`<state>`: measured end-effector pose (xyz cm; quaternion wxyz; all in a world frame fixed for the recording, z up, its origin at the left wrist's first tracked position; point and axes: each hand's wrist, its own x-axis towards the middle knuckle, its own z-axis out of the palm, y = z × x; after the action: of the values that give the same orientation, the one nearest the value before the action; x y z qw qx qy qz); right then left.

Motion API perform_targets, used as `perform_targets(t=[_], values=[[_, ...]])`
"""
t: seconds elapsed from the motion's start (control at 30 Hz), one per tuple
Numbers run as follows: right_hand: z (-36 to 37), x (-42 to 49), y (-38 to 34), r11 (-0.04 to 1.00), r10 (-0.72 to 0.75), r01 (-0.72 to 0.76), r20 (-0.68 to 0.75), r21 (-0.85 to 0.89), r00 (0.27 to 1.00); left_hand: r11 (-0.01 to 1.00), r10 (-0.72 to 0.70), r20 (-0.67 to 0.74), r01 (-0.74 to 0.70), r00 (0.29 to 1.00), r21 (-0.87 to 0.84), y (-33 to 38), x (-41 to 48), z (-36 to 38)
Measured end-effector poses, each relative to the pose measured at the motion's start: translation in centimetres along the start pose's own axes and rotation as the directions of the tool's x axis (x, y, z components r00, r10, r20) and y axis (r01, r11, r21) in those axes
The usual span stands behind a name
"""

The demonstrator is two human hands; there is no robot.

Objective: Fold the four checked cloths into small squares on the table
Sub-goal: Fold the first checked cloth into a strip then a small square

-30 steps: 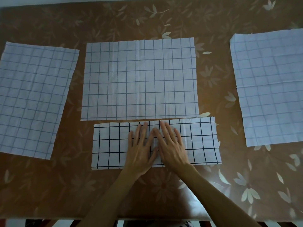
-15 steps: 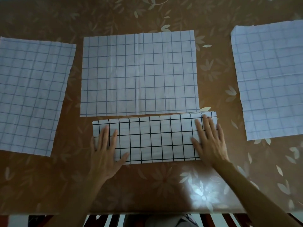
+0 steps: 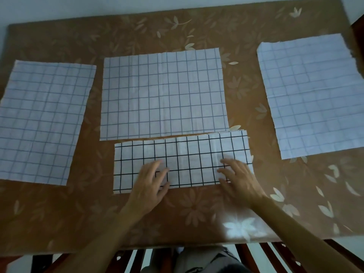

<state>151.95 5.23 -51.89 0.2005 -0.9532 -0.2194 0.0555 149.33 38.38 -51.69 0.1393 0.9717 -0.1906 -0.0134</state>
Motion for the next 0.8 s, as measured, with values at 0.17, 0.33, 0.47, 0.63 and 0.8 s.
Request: perform_targets(t=[0.17, 0.33, 0.47, 0.63, 0.8], values=[[1.9, -2.0, -1.8, 0.995, -0.102, 0.102, 0.005, -0.015, 0.995, 0.994, 0.108, 0.089, -0.107, 0.99, -0.008, 4.5, 0.5, 2.0], [2.1, -1.7, -2.5, 0.997, -0.025, 0.022, -0.041, -0.072, 0.999, 0.998, 0.047, 0.06, -0.049, 0.997, 0.031, 4.6, 0.0, 3.1], [2.2, -1.9, -2.7, 0.994, -0.006, 0.001, -0.04, -0.108, 0.999, 0.996, 0.063, 0.002, -0.063, 0.998, 0.058, 4.9, 0.2, 3.2], [2.1, -2.4, -3.8, 0.997, 0.014, -0.018, -0.055, -0.081, 0.998, 1.0, 0.021, -0.008, -0.021, 1.0, 0.001, 5.4, -0.4, 2.7], [2.0, -4.7, -4.8, 0.994, 0.042, -0.045, -0.024, -0.1, 0.999, 0.986, -0.037, 0.01, 0.038, 0.999, -0.16, 4.2, -4.1, 1.1]])
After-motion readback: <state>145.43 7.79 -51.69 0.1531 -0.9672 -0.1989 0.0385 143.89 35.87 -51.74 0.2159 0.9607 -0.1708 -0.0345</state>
